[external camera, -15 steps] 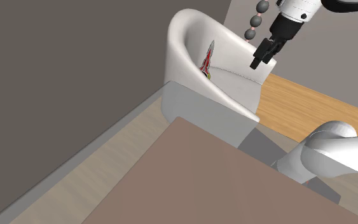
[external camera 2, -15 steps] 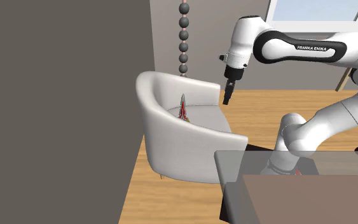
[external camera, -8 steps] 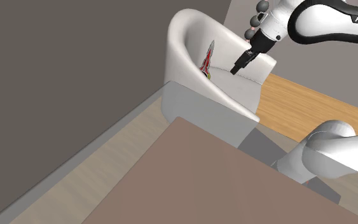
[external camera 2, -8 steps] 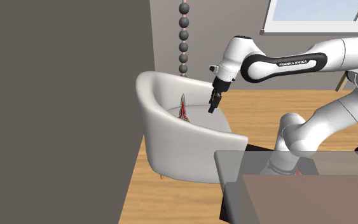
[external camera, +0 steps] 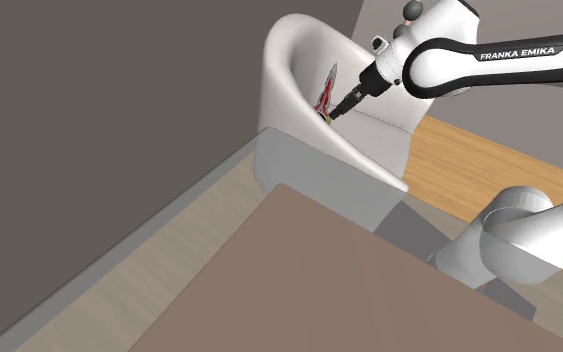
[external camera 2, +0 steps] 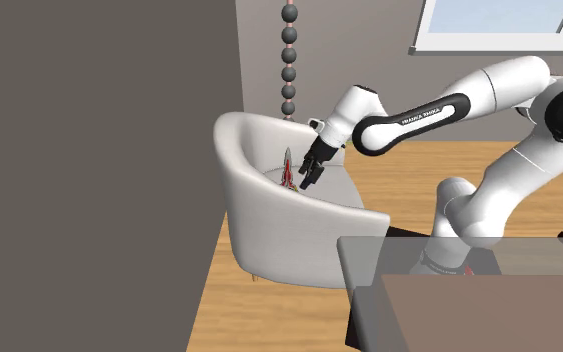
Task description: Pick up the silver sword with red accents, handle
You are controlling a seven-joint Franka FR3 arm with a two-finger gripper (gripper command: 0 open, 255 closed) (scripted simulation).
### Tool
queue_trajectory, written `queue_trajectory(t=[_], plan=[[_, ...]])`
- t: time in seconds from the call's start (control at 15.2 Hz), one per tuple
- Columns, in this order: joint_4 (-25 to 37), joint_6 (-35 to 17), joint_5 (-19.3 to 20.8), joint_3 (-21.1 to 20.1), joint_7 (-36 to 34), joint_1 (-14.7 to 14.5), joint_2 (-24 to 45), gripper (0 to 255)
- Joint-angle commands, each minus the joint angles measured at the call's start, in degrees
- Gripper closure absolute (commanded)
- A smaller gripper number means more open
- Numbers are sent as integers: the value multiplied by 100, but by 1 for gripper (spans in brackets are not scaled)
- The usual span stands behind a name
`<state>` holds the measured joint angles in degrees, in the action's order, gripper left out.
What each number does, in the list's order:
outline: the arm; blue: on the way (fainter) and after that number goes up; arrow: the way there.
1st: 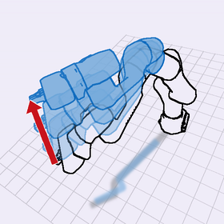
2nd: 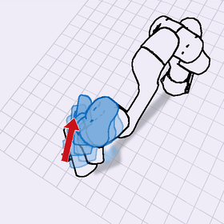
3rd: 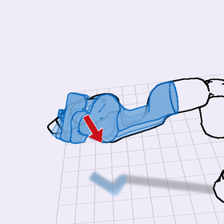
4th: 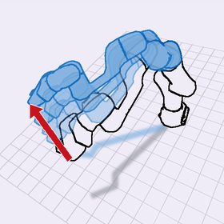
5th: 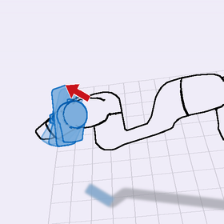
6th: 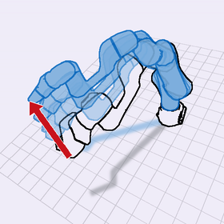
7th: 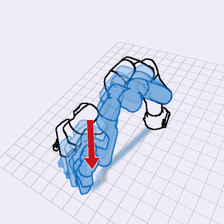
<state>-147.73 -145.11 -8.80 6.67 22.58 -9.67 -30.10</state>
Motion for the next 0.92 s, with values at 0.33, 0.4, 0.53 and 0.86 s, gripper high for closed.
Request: queue_trajectory(t=[0.33, 0.4, 0.53, 0.86], plan=[[-252, -1145, -435, 356, 668, -446, 572, 0], [-295, -1234, -468, 385, 703, -482, 617, 0], [-359, -1374, -525, 435, 765, -541, 691, 0], [-324, -1279, -484, 414, 720, -512, 630, 255]])
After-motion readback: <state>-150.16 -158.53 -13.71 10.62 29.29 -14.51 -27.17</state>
